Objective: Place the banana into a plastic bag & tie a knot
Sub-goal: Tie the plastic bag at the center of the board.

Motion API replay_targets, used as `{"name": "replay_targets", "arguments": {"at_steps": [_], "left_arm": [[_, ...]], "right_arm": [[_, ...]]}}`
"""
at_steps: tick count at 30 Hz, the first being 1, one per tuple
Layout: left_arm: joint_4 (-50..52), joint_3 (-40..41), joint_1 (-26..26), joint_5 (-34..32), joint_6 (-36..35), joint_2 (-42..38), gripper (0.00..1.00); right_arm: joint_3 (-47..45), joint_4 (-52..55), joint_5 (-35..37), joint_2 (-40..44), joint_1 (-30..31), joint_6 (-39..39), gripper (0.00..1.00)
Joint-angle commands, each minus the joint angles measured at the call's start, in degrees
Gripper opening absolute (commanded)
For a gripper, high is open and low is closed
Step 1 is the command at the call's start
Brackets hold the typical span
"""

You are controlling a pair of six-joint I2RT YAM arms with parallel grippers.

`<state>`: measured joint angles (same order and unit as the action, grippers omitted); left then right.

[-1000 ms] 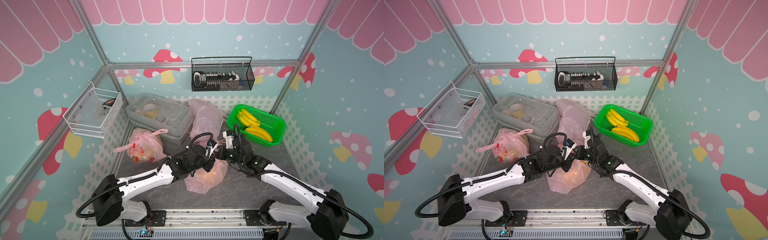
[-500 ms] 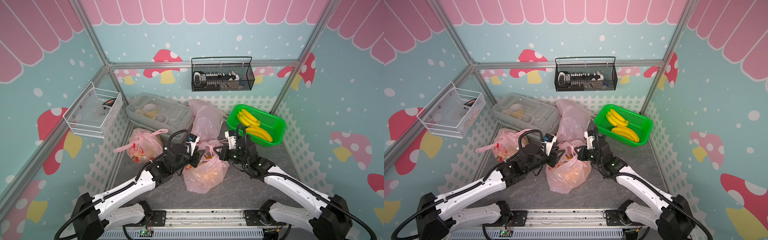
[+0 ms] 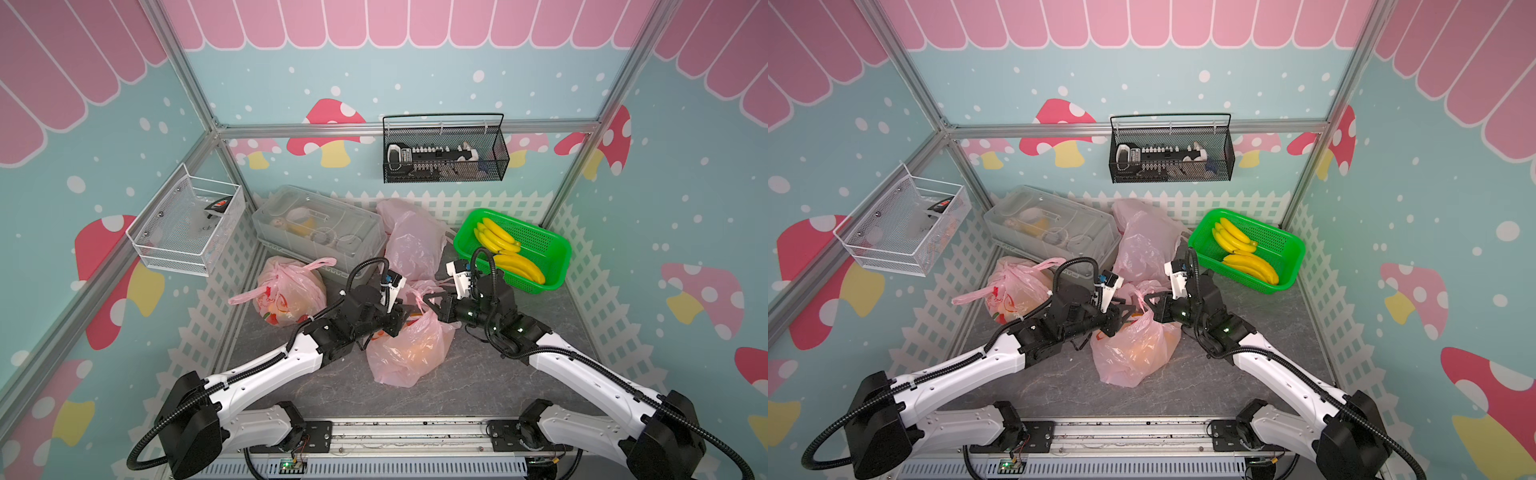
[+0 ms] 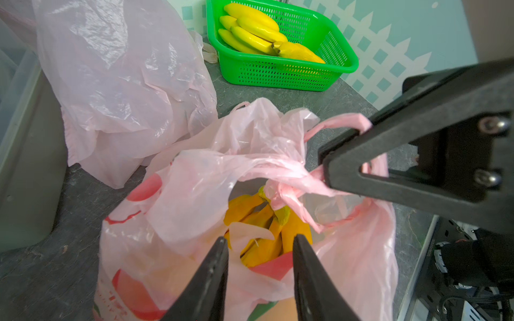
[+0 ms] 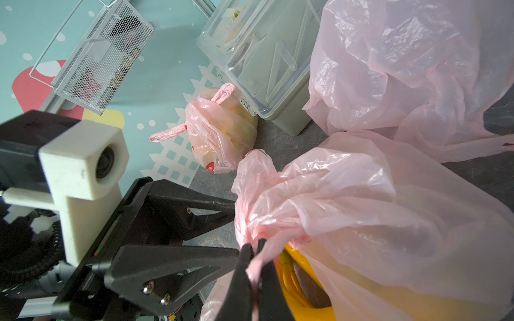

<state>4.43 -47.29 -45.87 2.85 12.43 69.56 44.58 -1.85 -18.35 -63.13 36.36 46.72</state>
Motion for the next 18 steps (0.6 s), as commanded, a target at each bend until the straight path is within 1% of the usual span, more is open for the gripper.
{"name": "replay_targets", "arguments": {"at_steps": [1,5,7,10,18], "left_arm": [[-1.7,-1.2,0.2,1.1,-1.7,1.7,0.37],[-2.5,-1.6,0.3,2.1,-3.9,3.3,0.37],[-3.4,-1.5,0.2,3.0,-4.8,3.7,0.40],[-4.2,-2.0,0.3,2.5,-5.0,4.8,0.44],[-6.9,-3.4,0.3,3.2,-5.5,7.5,0.47]], "right_arm": [[-0.6,-2.4,-1.3,0.3,-0.2,-0.8,0.00],[-0.5,-2.4,-1.3,0.1,-0.2,-0.7,0.00],[-0.4,-2.5,-1.4,0.1,-0.2,-0.7,0.00],[-0.3,-2.5,-1.6,-0.3,-0.2,-0.8,0.00],[-0.6,-2.7,-1.8,-0.4,-0.2,-0.8,0.00]]}}
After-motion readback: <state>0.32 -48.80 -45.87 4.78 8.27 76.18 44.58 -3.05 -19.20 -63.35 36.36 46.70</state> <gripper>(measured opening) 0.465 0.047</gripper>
